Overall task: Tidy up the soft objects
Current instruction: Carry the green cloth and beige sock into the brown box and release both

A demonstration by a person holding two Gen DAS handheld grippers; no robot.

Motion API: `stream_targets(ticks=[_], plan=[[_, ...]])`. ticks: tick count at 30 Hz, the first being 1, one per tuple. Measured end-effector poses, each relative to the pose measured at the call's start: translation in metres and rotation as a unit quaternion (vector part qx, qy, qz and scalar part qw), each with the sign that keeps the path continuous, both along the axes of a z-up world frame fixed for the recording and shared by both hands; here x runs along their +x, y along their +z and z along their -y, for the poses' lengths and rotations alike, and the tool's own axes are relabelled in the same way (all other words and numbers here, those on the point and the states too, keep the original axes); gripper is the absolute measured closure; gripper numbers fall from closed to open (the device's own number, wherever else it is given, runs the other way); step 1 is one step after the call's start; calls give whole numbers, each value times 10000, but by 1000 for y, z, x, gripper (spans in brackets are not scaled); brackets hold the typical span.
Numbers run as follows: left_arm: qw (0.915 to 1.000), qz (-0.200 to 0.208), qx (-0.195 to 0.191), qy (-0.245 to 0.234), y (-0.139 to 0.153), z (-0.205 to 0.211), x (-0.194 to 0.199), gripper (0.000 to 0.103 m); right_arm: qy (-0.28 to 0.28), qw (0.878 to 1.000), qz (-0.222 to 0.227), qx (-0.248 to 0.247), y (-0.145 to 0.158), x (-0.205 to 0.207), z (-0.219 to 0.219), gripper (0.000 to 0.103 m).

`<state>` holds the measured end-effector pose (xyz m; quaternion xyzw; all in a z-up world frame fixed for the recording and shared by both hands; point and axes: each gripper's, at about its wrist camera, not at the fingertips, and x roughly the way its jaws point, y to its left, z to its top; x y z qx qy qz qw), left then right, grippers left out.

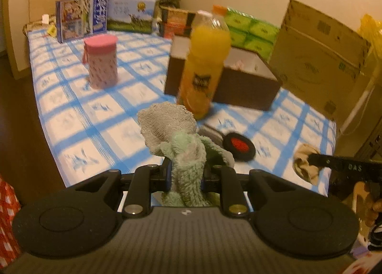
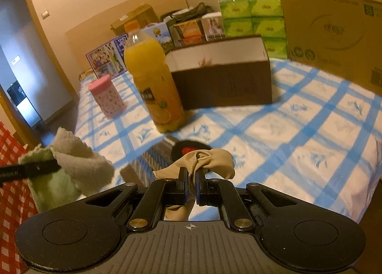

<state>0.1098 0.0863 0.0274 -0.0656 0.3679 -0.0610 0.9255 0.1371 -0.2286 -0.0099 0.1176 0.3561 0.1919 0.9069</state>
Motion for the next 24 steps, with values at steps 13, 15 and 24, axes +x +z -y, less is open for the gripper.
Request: stream_targets(ticks=[13,15,24], plan=[[9948,868,503,173,59,-39,93,85,23,9974,719,-36,49,94,20,97],[9936,962,558,176,67,-42,110,85,53,9966,825,-34,57,112,20,97],[9917,1183,510,20,86,-36,201,85,216,9931,1148,62,79,195,2,97]])
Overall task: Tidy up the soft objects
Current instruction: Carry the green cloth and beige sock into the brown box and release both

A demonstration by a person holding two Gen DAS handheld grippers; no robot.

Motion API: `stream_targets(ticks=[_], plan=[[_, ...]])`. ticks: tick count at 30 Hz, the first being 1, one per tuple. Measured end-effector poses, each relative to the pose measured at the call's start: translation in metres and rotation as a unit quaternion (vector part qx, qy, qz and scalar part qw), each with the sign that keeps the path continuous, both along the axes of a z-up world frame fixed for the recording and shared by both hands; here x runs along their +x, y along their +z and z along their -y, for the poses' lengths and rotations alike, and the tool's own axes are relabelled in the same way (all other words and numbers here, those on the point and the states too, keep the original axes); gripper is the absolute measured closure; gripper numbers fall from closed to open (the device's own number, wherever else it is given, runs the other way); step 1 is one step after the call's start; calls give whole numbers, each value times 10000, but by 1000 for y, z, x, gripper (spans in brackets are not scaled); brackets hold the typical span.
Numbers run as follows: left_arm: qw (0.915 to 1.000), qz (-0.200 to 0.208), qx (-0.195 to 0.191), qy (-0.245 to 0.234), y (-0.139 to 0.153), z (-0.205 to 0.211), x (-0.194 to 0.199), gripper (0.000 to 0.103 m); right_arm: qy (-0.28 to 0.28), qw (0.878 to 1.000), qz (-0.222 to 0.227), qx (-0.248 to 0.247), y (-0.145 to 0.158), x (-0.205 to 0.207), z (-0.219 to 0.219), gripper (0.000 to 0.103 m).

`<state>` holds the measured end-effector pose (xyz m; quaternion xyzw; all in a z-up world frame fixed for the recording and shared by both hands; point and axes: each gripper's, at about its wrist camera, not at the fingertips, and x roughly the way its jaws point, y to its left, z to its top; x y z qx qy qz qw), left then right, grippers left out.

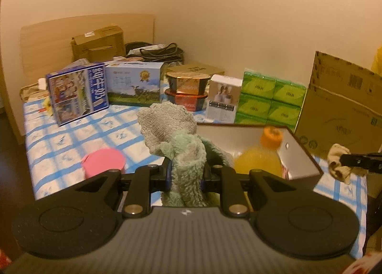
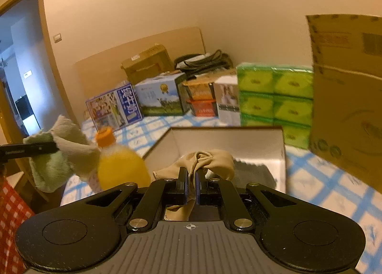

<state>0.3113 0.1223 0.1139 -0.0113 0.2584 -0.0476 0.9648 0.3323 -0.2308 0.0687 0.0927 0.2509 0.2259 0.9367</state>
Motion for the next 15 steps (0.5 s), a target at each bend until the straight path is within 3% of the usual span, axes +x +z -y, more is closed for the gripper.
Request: stream_targets(ticks=[9,15], plan=[[9993,-11,-190,-315,8,12,105,85,284,9996,-82,-34,-6,92,-22,97],[9980,-186,-114,-591,-7,26,165,85,454,9985,-237,-204,-23,140,-34,96]])
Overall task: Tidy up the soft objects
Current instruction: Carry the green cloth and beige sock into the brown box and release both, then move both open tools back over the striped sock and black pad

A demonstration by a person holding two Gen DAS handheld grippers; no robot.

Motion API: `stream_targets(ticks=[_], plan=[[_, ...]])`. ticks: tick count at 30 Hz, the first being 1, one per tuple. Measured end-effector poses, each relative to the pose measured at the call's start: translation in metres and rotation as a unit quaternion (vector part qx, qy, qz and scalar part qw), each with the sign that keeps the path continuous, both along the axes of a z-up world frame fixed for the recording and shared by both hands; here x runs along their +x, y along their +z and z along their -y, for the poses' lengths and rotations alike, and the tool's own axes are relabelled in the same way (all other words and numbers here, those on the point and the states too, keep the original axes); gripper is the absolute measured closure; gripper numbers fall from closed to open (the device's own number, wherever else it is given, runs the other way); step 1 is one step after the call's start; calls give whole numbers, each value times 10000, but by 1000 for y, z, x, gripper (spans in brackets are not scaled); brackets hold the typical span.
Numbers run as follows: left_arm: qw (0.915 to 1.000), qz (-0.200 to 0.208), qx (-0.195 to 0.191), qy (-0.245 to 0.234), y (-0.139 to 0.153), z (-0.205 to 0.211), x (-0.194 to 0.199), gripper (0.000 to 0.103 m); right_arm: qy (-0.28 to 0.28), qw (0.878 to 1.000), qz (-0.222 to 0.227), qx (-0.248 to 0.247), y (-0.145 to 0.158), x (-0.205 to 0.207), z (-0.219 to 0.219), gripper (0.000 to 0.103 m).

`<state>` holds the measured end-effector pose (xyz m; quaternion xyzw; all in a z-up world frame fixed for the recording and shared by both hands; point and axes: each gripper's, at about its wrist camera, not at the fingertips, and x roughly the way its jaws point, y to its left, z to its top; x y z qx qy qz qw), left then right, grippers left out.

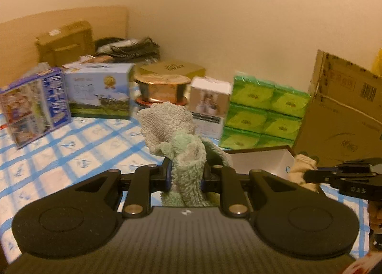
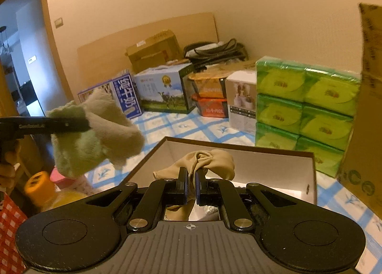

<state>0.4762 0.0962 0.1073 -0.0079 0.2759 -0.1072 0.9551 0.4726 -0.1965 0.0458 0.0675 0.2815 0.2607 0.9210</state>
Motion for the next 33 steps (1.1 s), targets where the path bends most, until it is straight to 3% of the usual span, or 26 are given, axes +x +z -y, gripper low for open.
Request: stream_targets(ticks=[9,11,13,16,22,33], plan=[[9957,-733,-215,-522,-50,29,69,81,269,9992,-293,-18,-26,53,-20,96],[9927,-948,-254,-699,-62,36,79,77,243,9988,-431,-25,-32,60,-21,89],[9906,-1155,-229,-701,-75,42,87,67,220,9985,-502,-30,-37,65,-20,64],[9875,-1369,-123,-775,-88,47,91,62,221,9981,-574,8,-40,63,-14,60],[9882,-1326,-13,-761,-91,40,83,62,193,9964,-826,61,-43,46,6,60],[9932,-1104,-118,-350,-65,-3,35,62,-85,9946,-938,430,-34,-11,48,60]])
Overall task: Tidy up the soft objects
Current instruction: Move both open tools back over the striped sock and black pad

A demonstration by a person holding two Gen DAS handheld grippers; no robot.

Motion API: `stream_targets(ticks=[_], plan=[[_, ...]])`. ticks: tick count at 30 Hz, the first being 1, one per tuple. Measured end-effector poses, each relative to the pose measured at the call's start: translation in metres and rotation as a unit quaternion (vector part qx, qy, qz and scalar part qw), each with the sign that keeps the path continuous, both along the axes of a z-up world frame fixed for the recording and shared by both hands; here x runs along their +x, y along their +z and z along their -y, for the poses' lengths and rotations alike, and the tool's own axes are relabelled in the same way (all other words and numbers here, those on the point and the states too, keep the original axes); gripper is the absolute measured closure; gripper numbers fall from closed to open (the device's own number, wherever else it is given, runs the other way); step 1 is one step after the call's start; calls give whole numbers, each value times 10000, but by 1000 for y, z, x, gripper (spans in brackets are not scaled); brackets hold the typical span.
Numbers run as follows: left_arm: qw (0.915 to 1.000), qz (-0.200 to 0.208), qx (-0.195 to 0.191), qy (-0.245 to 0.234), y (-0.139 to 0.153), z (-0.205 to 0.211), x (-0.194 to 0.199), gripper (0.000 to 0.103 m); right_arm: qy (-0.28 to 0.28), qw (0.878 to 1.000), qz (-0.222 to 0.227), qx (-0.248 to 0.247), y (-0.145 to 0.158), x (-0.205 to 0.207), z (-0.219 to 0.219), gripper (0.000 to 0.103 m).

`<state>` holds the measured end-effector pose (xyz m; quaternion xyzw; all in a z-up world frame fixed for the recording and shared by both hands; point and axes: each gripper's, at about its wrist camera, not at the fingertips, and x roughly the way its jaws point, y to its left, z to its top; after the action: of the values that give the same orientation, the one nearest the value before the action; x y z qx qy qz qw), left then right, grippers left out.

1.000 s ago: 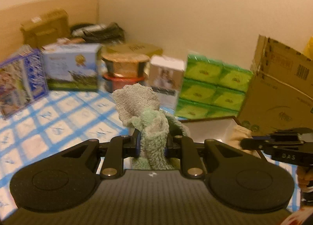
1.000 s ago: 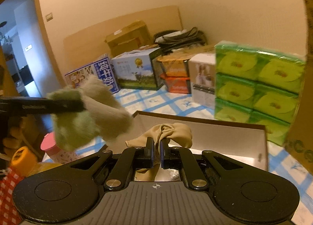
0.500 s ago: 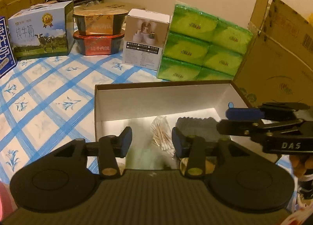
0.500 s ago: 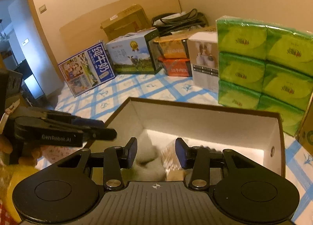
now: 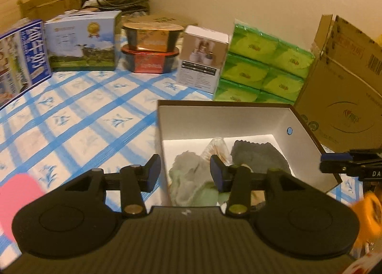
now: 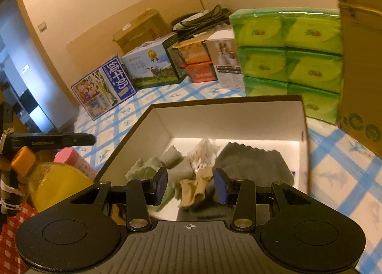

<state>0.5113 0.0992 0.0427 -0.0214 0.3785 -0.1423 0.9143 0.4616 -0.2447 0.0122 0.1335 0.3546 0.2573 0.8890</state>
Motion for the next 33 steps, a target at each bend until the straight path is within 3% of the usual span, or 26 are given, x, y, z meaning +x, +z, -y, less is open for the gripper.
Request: stream_targets(ticks=[12,17,33], plan=[[9990,363,-26,272,47,-17,-96,62,-215,9992,242,246,33,-74,17,60],[9976,479,-212,450,58,-19,-145,61,-304,9983,295,406,41,-113,21,59],[9946,431,-37,938,61,0,-285,61,-623,9945,219,809,55,-233,24,38]])
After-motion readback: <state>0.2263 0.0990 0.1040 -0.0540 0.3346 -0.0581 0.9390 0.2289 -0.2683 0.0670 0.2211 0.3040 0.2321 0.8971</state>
